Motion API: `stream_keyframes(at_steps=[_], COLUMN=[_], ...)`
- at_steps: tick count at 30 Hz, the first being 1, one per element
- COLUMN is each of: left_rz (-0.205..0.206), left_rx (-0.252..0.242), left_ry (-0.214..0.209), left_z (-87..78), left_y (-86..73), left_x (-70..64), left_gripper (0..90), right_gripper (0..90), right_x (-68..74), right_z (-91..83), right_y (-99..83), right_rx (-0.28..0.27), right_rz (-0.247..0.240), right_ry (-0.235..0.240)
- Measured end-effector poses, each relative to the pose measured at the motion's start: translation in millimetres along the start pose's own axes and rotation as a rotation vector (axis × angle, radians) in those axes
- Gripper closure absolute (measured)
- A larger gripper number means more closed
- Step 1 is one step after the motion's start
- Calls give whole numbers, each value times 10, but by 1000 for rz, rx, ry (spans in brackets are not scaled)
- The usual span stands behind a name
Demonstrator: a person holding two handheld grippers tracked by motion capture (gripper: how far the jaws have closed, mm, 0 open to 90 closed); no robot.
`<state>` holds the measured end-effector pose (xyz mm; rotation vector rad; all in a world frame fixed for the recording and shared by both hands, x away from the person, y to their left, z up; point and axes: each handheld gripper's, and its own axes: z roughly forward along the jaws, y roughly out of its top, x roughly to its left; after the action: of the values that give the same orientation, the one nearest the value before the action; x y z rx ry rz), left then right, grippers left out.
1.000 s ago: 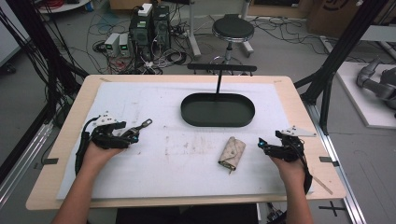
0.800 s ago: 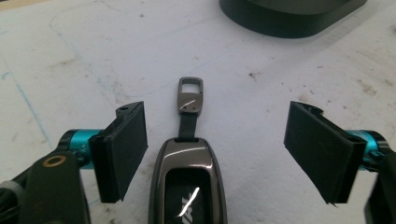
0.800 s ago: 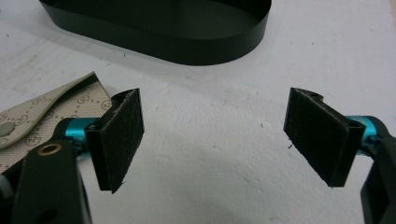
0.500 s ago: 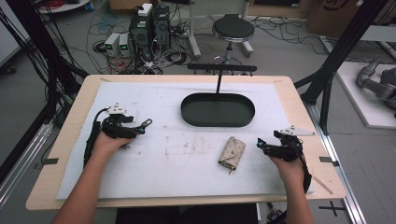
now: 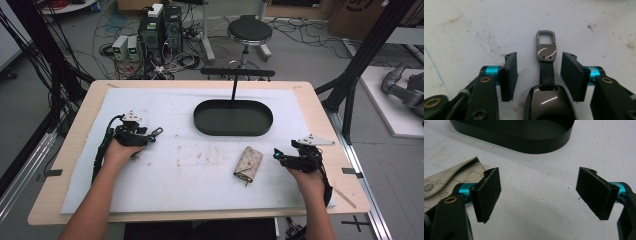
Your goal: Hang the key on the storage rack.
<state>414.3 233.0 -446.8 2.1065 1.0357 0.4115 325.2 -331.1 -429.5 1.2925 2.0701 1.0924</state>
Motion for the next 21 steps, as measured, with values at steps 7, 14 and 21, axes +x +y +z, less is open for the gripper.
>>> stream_keyframes(at_steps=[7, 14, 21], left_rz=[43, 93, 83], left_rx=[1, -2, -111], left_ry=[4, -4, -23], left_z=[-4, -34, -235], left_y=[8, 13, 140], left_x=[-48, -103, -168], left_gripper=[692, 816, 824], right_gripper=[207, 207, 207], right_x=[20, 12, -2], right_z=[-1, 9, 45], right_y=[10, -17, -51], right_rx=[-2, -4, 9], right_rz=[-15, -17, -9], right_ry=[-4, -8, -9])
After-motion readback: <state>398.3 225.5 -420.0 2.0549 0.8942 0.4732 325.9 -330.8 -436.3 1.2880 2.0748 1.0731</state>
